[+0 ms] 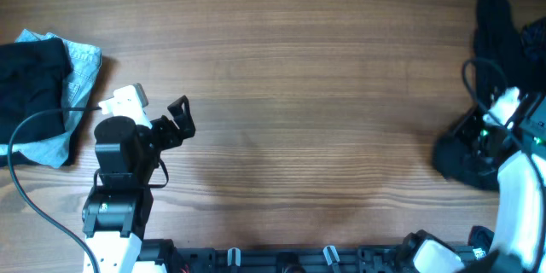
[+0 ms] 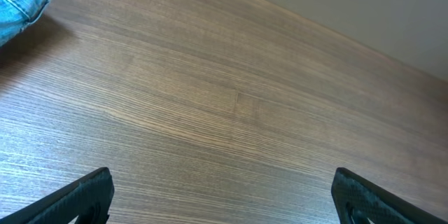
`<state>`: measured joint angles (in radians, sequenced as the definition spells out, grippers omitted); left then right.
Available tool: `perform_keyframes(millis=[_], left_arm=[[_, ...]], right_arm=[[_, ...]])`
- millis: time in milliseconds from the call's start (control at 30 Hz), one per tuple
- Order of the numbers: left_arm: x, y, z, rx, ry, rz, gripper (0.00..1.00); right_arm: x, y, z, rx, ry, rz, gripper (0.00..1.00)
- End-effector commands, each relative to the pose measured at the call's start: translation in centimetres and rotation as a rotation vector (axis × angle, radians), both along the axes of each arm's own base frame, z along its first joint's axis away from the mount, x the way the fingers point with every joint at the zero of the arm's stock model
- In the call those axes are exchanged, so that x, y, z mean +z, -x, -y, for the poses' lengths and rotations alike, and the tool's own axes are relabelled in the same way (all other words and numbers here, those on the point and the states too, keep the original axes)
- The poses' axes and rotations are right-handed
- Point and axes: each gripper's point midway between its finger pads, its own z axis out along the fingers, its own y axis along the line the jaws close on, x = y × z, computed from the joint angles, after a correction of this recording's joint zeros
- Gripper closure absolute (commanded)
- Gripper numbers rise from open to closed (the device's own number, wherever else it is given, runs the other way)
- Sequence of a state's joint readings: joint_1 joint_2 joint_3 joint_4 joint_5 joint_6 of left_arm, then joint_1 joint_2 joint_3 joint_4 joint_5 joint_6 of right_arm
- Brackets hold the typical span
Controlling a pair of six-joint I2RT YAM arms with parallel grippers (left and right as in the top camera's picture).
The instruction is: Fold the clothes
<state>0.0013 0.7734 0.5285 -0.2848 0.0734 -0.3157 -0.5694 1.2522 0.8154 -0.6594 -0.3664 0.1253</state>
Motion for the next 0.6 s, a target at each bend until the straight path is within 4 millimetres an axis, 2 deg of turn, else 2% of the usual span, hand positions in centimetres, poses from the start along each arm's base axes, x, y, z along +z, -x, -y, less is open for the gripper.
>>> perform_keyframes(millis=[0,100,167,233,267,333,367,400,433,467,500,567], left_arm=[[1.1,-0.3,0.0,-0.011,-0.010,0.028,0.00],[1.1,-0.3,0.0,-0.011,-0.010,0.028,0.00],[1.1,-0.3,0.0,-0.011,-0.010,0.028,0.00],[1.1,-0.3,0.0,-0.010,-0.010,0.028,0.00],[1.1,-0.3,0.0,-0.011,-0.010,0.028,0.00],[1.1,-0.3,0.0,-0.011,-0.010,0.028,0.00],[1.1,-0.3,0.0,-0.011,-0.010,0.028,0.00],[1.1,-0.3,0.0,-0.011,-0.010,0.028,0.00],[1.1,-0.3,0.0,-0.011,-0.010,0.030,0.00],[1.2,-0.4,0.0,-0.011,-0.010,0.032,0.00],[1.2,-0.4,0.0,-0.011,-0.010,0.032,0.00],[1.3,-0.4,0.0,-0.011,-0.010,0.038,0.00]], right_arm=[[6.3,-1.8,-6.9,0.295,0.006,0.223,0.96],[5.9,-1.6,-13.3,0.458,-0.065,0.186,0.96],[5.7,-2.1,-18.0,0.588,-0.099,0.195,0.96],[7.0,-4.4,-24.1,0.698,-0.150,0.308,0.96],[8.4,-6.0,-28.5,0.764,-0.197,0.421,0.96],[9.7,-7.2,-33.8,0.843,-0.264,0.548,0.96],[9.4,-7.6,-36.5,0.892,-0.278,0.602,0.79],[8.3,-8.2,-37.3,0.877,-0.268,0.596,0.59],[6.7,-9.0,-37.0,0.825,-0.253,0.552,0.28],[4.9,-9.7,-35.8,0.771,-0.209,0.500,0.00],[3.3,-10.2,-33.9,0.702,-0.149,0.438,0.00],[1.4,-10.7,-29.3,0.576,-0.046,0.334,0.00]])
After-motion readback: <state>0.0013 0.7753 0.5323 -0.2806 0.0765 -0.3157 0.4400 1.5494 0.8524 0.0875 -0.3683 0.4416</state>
